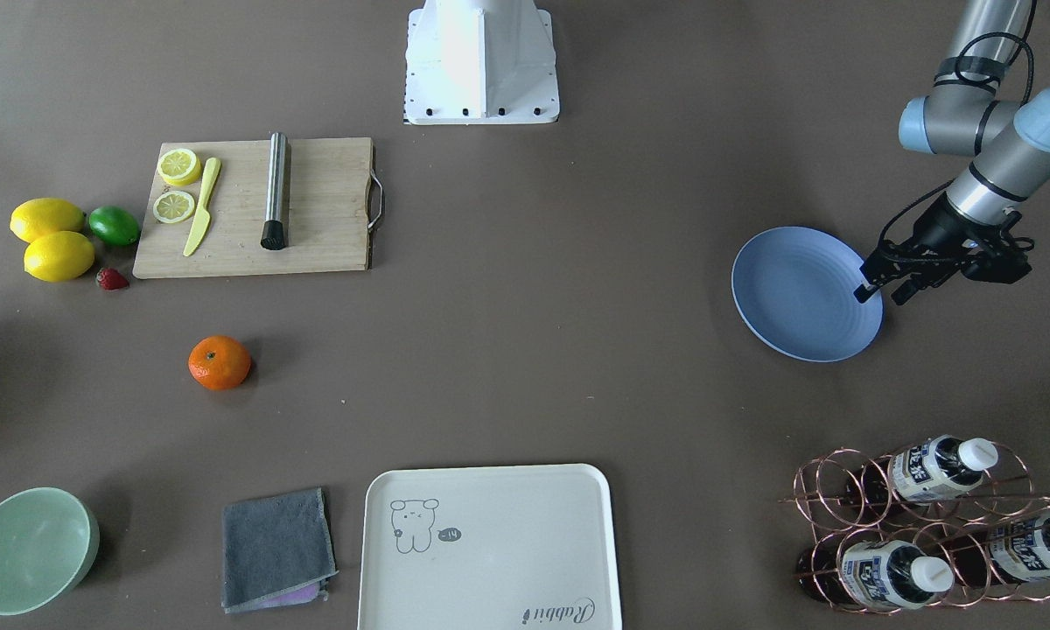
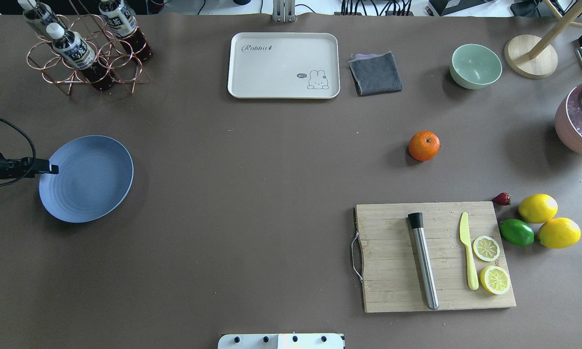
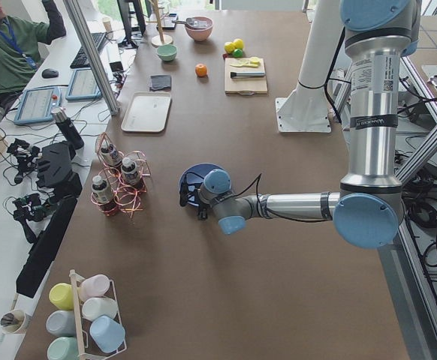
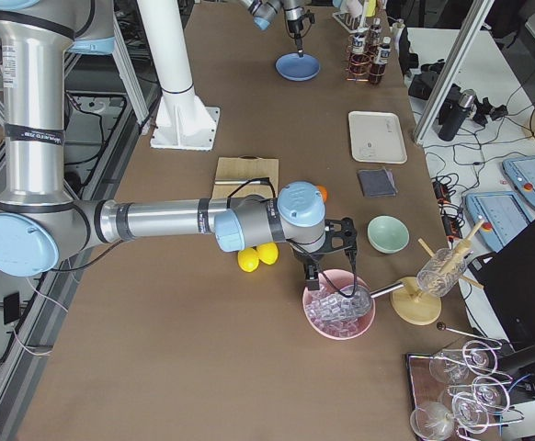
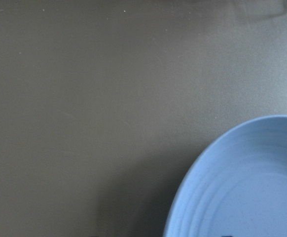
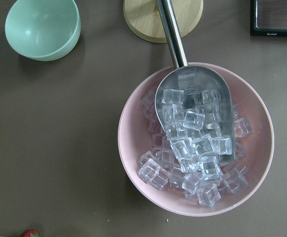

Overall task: Pick orange to plate
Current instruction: 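Push the blue plate with the left gripper toward the table center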

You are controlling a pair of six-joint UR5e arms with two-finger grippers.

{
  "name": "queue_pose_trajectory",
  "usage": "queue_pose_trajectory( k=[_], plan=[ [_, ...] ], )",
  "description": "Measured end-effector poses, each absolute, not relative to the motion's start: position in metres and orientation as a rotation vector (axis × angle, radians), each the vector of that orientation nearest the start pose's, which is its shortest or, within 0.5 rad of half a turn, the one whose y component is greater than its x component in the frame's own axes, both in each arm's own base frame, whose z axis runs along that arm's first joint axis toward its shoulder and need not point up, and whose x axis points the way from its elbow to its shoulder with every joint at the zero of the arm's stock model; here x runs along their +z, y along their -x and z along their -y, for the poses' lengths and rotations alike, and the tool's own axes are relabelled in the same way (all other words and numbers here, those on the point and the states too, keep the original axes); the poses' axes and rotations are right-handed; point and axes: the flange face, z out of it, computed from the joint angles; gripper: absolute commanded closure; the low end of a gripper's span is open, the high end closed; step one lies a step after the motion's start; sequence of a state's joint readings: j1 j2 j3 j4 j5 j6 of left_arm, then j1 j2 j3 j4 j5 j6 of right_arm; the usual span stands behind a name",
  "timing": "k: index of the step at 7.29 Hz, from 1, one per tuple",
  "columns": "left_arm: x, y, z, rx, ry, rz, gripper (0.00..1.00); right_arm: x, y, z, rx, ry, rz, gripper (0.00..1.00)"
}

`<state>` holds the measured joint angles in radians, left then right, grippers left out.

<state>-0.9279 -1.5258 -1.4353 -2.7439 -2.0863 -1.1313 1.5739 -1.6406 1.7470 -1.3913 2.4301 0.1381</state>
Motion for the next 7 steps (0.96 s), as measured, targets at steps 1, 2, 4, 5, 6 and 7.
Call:
queue_pose_trajectory(
  k=[1,2,4,5,6,7],
  plan=[
    [0.619,-0.23,0.447,-0.186,-0.248,-1.053,1.0,0.579,-0.059,0.474,0.009,-0.21,0.87,0.0],
    [0.617,-0.233,0.448,-0.183,-0.249,-1.056,1.0,0.579,-0.059,0.474,0.009,-0.209,0.87,0.0],
    [0.609,-0.242,0.449,-0.169,-0.252,-1.067,1.0,0.58,-0.059,0.474,0.01,-0.207,0.87,0.0],
    [0.603,-0.245,0.45,-0.163,-0.253,-1.076,1.0,0.579,-0.059,0.475,0.009,-0.208,0.871,0.0],
    [0.594,-0.246,0.451,-0.152,-0.244,-1.094,1.0,0.578,-0.059,0.475,0.008,-0.21,0.873,0.0],
    [0.582,-0.241,0.459,-0.146,-0.225,-1.119,1.0,0.577,-0.059,0.476,0.009,-0.211,0.877,0.0]
  ],
)
